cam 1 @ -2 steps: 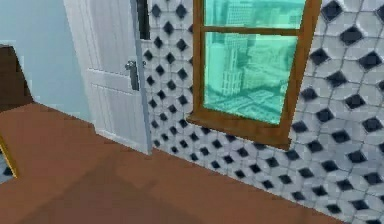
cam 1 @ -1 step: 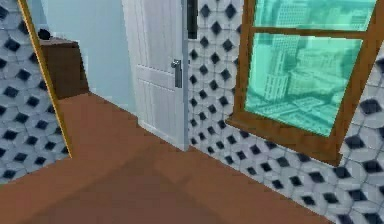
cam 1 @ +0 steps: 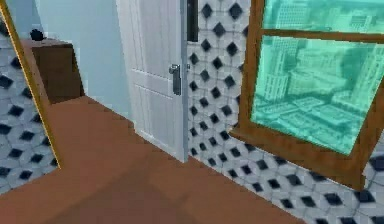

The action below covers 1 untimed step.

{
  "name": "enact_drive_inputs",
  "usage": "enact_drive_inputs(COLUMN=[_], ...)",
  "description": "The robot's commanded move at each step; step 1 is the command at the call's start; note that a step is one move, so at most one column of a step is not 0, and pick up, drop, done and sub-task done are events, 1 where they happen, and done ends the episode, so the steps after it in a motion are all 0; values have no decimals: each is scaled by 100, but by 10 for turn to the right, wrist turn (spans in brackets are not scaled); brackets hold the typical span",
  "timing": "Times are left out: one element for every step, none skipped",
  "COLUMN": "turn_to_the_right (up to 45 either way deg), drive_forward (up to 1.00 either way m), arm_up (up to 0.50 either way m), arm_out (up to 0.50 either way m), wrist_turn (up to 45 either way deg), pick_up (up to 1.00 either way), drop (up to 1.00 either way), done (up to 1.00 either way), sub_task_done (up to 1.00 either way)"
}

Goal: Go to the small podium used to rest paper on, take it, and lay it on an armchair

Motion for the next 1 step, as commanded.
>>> enact_drive_inputs(turn_to_the_right=[-270], drive_forward=[0], arm_up=[0], arm_out=[0], wrist_turn=[0], pick_up=[0], drop=[0], done=[0], sub_task_done=[0])
